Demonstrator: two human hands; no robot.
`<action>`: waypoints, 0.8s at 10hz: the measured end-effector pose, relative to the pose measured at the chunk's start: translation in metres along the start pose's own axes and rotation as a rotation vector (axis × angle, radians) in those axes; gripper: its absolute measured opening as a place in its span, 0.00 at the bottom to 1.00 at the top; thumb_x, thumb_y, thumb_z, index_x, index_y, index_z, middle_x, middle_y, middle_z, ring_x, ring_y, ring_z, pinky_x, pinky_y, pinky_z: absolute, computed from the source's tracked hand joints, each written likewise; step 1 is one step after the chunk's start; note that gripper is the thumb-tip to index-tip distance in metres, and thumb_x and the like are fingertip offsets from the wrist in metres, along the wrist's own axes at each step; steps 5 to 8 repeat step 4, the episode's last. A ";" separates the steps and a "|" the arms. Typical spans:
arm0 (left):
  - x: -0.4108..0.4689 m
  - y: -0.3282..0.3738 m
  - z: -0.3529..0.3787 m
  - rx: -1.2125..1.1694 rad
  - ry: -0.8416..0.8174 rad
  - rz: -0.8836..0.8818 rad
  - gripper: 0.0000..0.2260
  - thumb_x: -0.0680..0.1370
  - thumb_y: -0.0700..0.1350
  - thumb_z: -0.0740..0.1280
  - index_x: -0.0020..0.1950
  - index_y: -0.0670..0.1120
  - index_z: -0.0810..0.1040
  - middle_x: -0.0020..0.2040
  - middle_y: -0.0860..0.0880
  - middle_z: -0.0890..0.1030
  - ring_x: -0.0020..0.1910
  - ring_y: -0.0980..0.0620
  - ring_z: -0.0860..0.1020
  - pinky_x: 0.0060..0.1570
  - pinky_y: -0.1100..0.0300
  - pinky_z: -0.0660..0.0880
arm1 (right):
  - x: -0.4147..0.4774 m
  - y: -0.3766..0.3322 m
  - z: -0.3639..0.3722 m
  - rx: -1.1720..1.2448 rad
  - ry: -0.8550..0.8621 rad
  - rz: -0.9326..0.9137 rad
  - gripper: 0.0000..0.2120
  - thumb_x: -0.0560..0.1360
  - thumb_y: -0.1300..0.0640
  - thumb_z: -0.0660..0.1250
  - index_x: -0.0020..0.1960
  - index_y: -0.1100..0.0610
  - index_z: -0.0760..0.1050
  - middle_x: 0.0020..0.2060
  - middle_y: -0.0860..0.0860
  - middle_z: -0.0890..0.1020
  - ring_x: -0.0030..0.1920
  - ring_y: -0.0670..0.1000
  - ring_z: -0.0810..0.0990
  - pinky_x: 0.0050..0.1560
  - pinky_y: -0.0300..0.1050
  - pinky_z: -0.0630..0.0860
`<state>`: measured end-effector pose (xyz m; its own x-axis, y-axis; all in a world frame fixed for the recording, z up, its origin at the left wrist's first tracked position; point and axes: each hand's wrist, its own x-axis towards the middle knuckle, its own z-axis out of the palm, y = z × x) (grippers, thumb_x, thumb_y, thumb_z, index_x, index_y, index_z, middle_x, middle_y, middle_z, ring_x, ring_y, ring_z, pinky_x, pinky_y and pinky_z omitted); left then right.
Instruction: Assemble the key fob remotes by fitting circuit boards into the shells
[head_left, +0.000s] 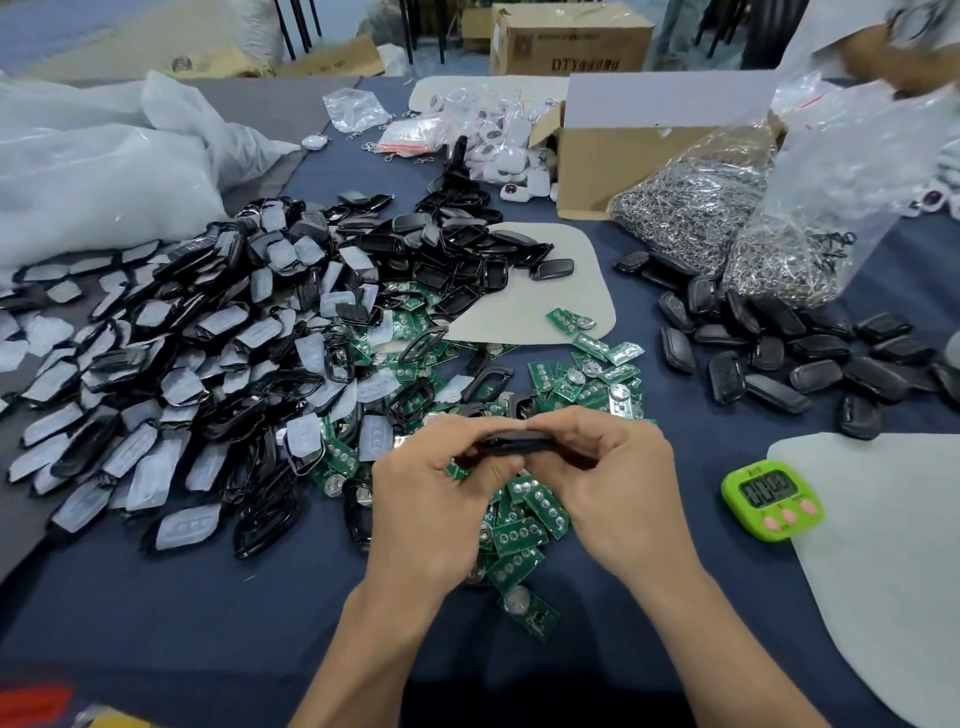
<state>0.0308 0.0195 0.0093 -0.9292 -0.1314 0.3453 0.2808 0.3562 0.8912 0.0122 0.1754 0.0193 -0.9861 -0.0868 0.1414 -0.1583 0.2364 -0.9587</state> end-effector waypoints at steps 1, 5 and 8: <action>0.003 0.003 0.002 -0.008 0.003 0.016 0.25 0.71 0.33 0.78 0.53 0.65 0.86 0.48 0.62 0.87 0.49 0.57 0.84 0.50 0.68 0.77 | 0.001 0.004 -0.004 -0.029 0.013 -0.036 0.18 0.72 0.71 0.76 0.47 0.47 0.87 0.37 0.43 0.87 0.36 0.44 0.85 0.37 0.37 0.78; 0.004 0.020 -0.004 0.085 -0.110 -0.226 0.28 0.72 0.43 0.80 0.61 0.72 0.77 0.54 0.72 0.82 0.53 0.65 0.81 0.51 0.75 0.73 | 0.034 0.021 -0.033 0.420 0.205 0.269 0.12 0.65 0.66 0.79 0.46 0.55 0.87 0.41 0.53 0.88 0.40 0.51 0.85 0.43 0.40 0.82; 0.004 0.020 -0.004 0.085 -0.110 -0.226 0.28 0.72 0.43 0.80 0.61 0.72 0.77 0.54 0.72 0.82 0.53 0.65 0.81 0.51 0.75 0.73 | 0.034 0.021 -0.033 0.420 0.205 0.269 0.12 0.65 0.66 0.79 0.46 0.55 0.87 0.41 0.53 0.88 0.40 0.51 0.85 0.43 0.40 0.82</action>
